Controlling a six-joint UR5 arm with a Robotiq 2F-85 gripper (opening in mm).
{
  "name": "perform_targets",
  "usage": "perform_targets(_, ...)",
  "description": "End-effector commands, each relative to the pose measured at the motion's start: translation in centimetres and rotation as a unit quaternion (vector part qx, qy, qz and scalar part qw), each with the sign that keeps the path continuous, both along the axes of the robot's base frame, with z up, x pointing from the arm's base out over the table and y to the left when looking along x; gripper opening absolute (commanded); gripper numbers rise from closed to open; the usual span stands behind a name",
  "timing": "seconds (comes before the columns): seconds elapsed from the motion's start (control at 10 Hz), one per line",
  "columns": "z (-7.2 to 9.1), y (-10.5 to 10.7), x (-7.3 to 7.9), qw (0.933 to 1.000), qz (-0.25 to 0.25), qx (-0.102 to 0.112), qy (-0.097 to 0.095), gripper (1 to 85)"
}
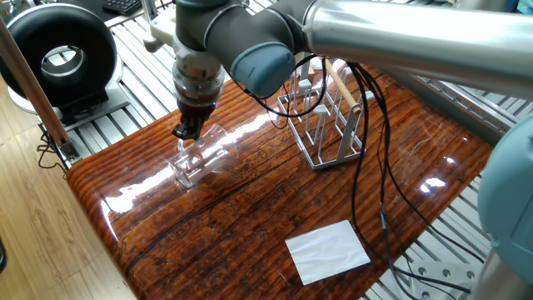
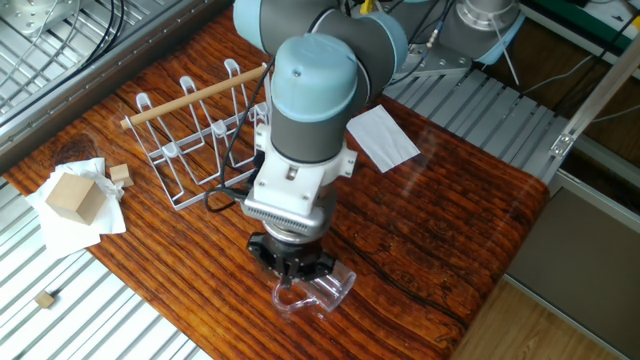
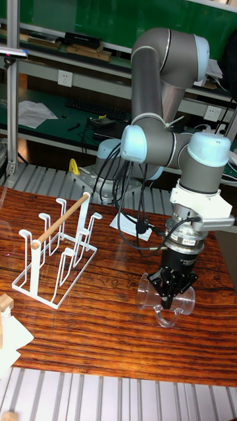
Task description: Put the cup on the cup rack
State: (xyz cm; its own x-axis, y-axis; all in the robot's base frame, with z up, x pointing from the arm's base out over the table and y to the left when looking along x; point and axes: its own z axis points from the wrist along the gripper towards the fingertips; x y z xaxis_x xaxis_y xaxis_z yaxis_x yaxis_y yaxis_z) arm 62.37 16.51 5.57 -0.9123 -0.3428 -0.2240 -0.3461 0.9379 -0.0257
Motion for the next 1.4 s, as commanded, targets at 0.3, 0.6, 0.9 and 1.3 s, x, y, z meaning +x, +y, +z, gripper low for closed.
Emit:
perform_targets(0.3, 0.8, -0.2, -1.1, 0.9999, 0.001, 0.011, 0.004, 1.0)
perform_targets(0.6, 1.3, -0.4, -1.7, 0.9999, 0.0, 0.011, 0.006, 1.0)
perform_targets(0.9, 1.6, -0.4, -2.3, 0.9999, 0.0, 0.016, 0.001, 1.0)
perform_targets(1.3, 2.4, -0.8, -3.2, 0.9998, 0.0, 0.02, -0.008, 1.0)
